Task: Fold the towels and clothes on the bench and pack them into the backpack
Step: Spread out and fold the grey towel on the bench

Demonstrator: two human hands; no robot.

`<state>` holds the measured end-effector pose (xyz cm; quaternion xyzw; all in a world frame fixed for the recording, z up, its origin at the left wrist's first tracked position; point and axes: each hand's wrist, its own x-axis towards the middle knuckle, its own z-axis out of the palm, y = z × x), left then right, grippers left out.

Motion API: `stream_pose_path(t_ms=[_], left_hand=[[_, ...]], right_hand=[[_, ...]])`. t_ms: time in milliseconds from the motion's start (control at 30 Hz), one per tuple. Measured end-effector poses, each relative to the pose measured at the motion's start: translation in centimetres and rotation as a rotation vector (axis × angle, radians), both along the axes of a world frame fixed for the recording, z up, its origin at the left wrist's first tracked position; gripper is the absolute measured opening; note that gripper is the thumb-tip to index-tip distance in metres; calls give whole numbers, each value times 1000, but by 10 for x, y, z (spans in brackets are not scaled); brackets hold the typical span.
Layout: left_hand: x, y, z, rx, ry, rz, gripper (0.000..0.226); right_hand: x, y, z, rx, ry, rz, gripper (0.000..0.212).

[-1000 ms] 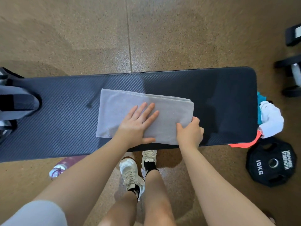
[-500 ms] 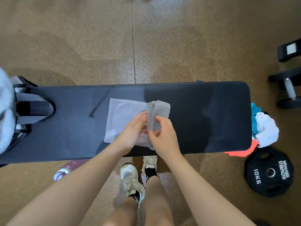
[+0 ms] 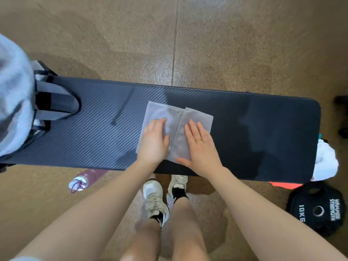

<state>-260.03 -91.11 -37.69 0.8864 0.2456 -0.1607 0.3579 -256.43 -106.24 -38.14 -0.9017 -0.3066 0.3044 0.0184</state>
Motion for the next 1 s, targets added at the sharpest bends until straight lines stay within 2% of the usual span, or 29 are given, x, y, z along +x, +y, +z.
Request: stream_pose_path(t_ms=[67,133,267,367,467,533,633,700,767,833,933,1000], left_hand=[[-9,11,2,211,76,45,53],[-14,18,3,217,217,157,56],[-12,27,-6,-18,351,405,40],[-5,31,2,-197,286,441,19],[-3,19,29,-301,47,285,18],[-7,-1,41,-317,-13,126,18],[-13,-31,39,-288,-6,45,14],[-11,-43,30,-270,5,-8,16],[-8,-51,20,-278,23,-39,27],[-6,-56,14,-260,22,-77,32],[-16,-59,8,-183,-56,-183,23],[-31,-57,6,-160,-109,-296,35]], right_hand=[[-1,6,-4,-9,-22,-30,110],[-4,8,-6,16,-38,-34,109],[-4,3,-9,32,-22,-28,104],[-4,4,-8,50,-21,-41,104],[-3,4,-9,90,-53,-52,105],[0,2,-12,186,8,-109,102],[9,-3,-2,474,294,-509,81],[12,-12,12,533,271,-657,74],[14,-27,19,487,77,-530,71],[14,-40,21,425,-54,-192,67],[20,-49,11,326,-15,263,72],[32,-53,-1,267,8,419,74]])
